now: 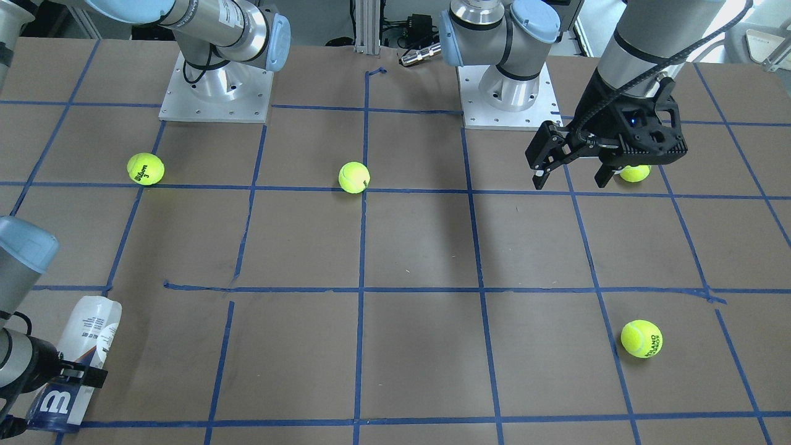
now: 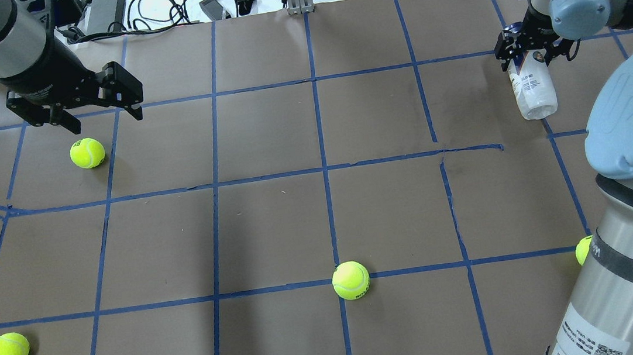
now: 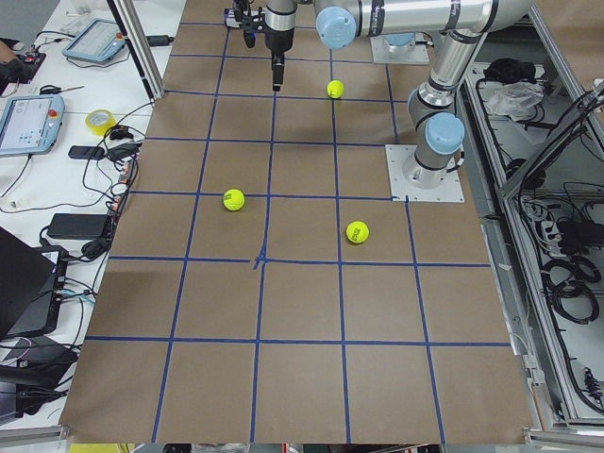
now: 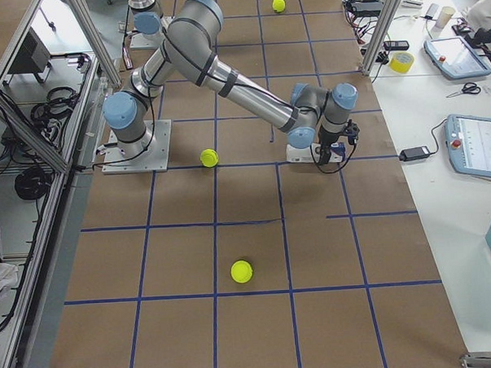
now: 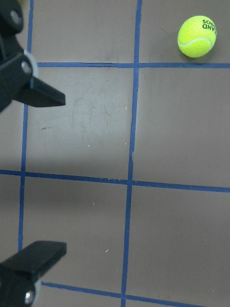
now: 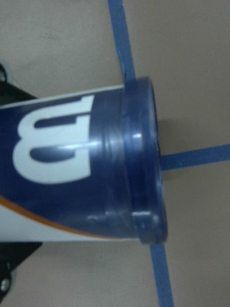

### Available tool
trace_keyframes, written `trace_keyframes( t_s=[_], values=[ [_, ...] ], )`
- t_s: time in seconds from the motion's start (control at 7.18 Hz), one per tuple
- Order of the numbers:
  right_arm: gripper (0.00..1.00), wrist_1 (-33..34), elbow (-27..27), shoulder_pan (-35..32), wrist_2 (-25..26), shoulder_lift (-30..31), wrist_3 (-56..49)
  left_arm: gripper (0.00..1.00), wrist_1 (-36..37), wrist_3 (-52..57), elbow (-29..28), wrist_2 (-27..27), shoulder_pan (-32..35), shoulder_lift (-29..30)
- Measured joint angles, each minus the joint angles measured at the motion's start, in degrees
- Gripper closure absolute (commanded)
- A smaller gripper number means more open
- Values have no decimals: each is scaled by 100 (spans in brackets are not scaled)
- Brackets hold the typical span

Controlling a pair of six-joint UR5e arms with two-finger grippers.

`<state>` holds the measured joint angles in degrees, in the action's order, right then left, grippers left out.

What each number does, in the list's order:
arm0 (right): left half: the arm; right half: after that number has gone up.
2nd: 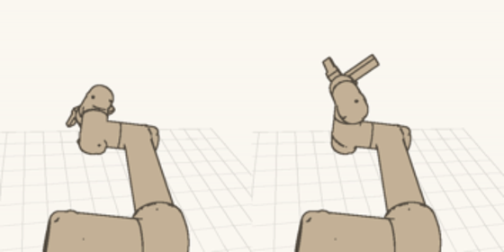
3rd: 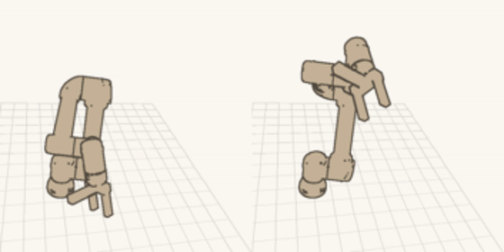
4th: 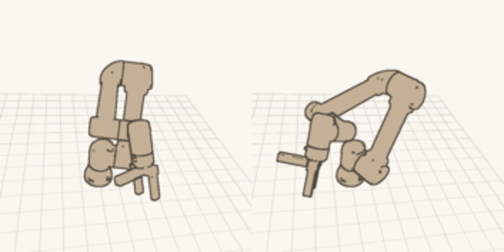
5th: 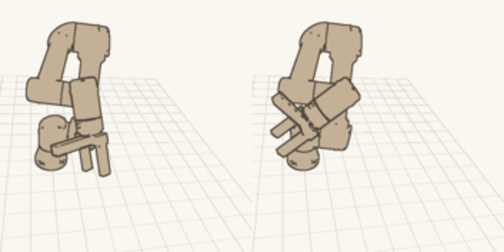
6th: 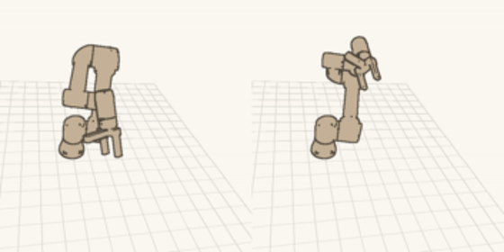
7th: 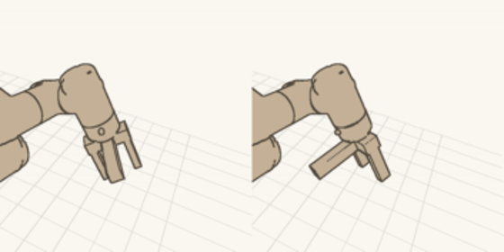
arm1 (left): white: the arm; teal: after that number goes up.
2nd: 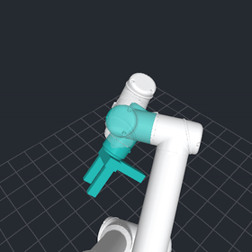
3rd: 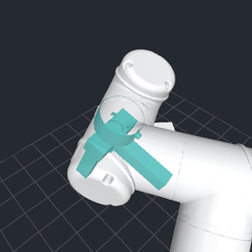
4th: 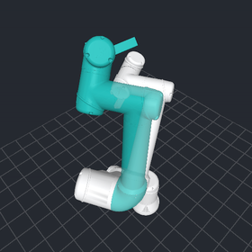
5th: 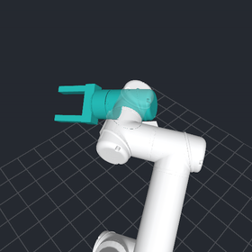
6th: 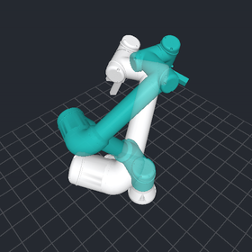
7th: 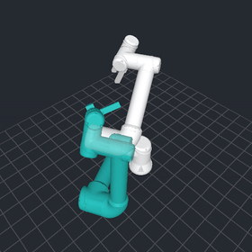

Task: Lift up tennis ball bucket
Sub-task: 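Lower the right gripper around the can top and close it, then lift the can with the right gripper and carry it toward the left arm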

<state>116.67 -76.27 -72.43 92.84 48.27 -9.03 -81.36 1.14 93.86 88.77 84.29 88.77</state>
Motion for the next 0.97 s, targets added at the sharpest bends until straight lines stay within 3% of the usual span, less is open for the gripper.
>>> trace_keyframes(
  t_s=[0.14,0.56,0.97],
  values=[
    [28,-23,1,-7,-8,21,-78,0,0,0,0,0,0,0],
    [28,-137,4,-90,-50,182,-443,0,10,0,1,-3,0,2],
    [28,-382,-4,-600,-64,467,-1140,0,-1,0,1,0,0,-10]
  ],
)
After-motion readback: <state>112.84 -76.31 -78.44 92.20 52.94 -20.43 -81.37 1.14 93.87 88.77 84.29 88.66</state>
